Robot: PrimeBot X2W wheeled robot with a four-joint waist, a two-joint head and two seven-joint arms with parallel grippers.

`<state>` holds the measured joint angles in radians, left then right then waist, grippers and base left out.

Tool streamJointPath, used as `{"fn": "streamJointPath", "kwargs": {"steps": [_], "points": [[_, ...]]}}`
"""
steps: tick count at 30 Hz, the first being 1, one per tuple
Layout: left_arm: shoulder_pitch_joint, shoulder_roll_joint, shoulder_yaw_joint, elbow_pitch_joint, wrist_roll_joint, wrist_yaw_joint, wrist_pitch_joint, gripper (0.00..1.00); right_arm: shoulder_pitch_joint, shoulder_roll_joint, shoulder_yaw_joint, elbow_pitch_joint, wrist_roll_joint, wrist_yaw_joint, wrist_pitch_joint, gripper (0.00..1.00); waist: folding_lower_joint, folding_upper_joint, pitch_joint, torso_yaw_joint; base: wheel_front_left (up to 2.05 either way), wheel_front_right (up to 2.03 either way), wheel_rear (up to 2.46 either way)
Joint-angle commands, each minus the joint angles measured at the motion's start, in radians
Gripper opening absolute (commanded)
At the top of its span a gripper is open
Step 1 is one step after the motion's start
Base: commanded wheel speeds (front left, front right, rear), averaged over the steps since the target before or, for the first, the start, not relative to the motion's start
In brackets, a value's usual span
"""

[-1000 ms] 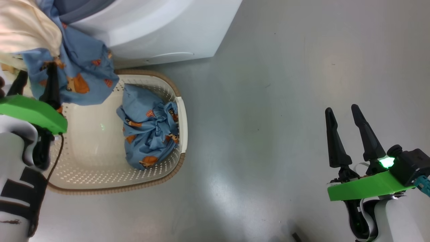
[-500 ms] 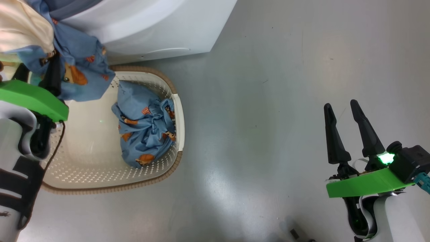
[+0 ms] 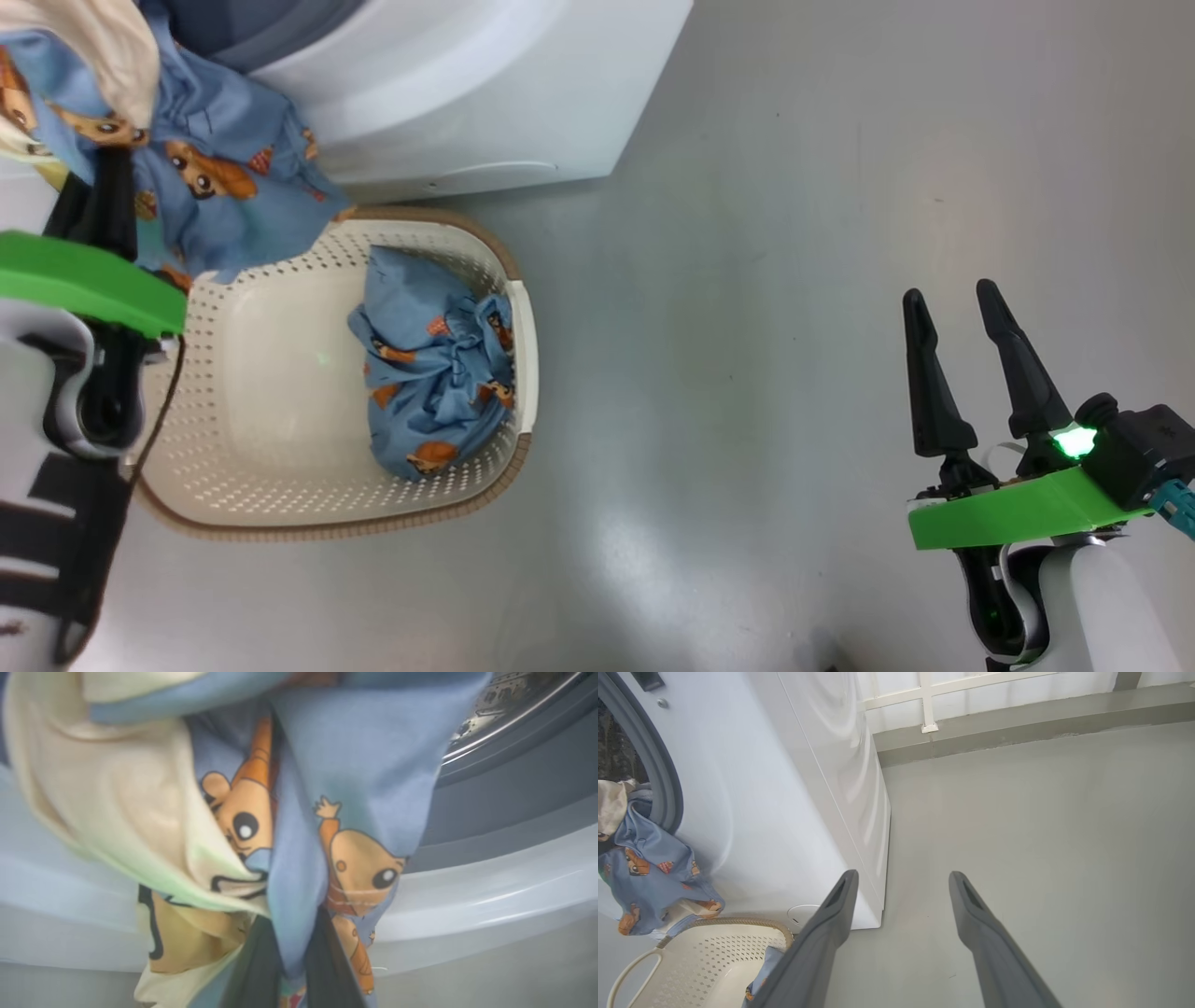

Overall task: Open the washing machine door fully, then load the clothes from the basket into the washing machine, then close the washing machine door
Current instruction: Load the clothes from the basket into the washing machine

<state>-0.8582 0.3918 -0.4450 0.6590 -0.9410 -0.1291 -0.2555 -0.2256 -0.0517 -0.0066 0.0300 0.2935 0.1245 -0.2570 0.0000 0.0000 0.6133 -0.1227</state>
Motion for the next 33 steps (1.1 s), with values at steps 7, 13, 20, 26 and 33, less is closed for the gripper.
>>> {"fn": "streamJointPath", "kwargs": {"steps": [7, 13, 20, 26, 33], "points": [[0.071, 0.039, 0.126, -0.161, 0.084, -0.002, -0.006, 0.0, 0.029, 0.001, 0.026, -0.01, 0.006, 0.006, -0.005, 1.0, 0.0, 0.0, -0.04, 0.028, 0.0, 0.0, 0.0], [0.039, 0.05, 0.178, -0.223, 0.143, -0.002, -0.006, 0.0, 0.029, 0.001, 0.034, -0.004, 0.009, 0.006, -0.005, 1.0, 0.0, 0.0, -0.05, 0.022, 0.0, 0.0, 0.0], [-0.075, 0.077, 0.205, -0.161, 0.207, -0.002, -0.006, 0.0, 0.026, 0.001, 0.051, -0.002, 0.029, 0.006, -0.005, 1.0, 0.0, 0.0, -0.041, -0.008, 0.0, 0.0, 0.0], [-0.201, 0.109, 0.16, -0.045, 0.23, -0.002, -0.006, 0.0, 0.02, 0.001, 0.061, 0.001, 0.041, 0.006, -0.005, 1.0, 0.0, 0.0, -0.029, -0.036, 0.0, 0.0, 0.0], [-0.374, 0.124, 0.184, 0.034, 0.321, -0.002, -0.006, 0.0, 0.009, 0.001, 0.072, -0.003, 0.055, 0.006, -0.005, 1.0, 0.0, 0.0, 0.0, -0.069, 0.0, 0.0, 0.0]]}}
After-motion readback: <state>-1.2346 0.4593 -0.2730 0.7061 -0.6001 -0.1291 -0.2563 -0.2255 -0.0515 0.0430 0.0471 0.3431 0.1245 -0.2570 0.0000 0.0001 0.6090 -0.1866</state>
